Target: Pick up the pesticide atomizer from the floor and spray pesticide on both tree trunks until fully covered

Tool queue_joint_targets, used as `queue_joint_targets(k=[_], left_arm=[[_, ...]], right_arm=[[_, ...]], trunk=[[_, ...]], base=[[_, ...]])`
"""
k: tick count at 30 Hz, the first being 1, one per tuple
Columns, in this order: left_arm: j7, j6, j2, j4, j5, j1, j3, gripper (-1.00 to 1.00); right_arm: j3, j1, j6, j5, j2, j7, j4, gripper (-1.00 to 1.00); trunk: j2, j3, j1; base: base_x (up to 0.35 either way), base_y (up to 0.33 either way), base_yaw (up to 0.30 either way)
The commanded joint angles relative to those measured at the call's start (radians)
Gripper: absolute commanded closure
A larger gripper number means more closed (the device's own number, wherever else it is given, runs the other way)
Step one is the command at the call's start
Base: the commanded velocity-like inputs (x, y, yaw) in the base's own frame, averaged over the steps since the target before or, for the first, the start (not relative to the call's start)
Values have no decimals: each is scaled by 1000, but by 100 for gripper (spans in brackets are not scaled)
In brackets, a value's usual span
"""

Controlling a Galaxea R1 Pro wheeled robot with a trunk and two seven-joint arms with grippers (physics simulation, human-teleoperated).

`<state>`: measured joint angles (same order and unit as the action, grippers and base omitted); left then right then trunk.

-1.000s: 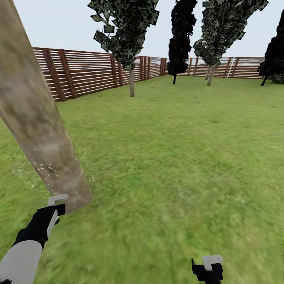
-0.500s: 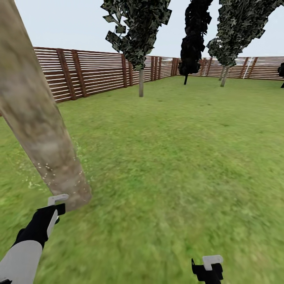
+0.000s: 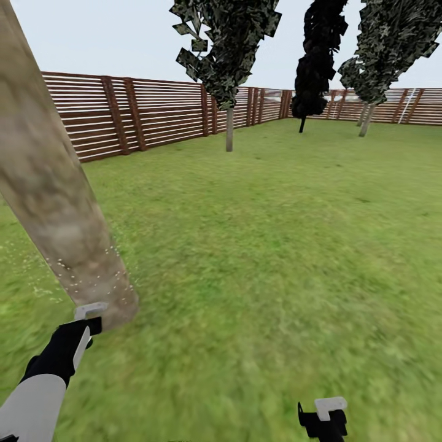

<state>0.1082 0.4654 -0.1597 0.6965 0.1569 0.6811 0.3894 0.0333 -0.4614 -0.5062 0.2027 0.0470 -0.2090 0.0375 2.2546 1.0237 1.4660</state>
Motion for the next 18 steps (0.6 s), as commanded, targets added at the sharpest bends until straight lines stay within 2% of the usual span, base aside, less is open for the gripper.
queue_joint_targets(k=[1,6,10,18], left_arm=[[-2,6,-1,1,10,1,5,100],[0,4,-3,-3,10,1,7,100],[68,1,-8,-5,10,1,5,100],[74,-4,-5,-5,10,0,5,100]], right_arm=[[4,0,-2,11,0,-6,-1,-100],[4,0,-2,11,0,-6,-1,-100],[4,0,-2,11,1,-6,-1,-100],[4,0,-2,11,1,-6,-1,-100]], trunk=[[0,1,0],[0,1,0],[0,1,0],[0,1,0]], base=[[3,-269,277],[42,-270,243],[111,-270,17],[155,-254,0]])
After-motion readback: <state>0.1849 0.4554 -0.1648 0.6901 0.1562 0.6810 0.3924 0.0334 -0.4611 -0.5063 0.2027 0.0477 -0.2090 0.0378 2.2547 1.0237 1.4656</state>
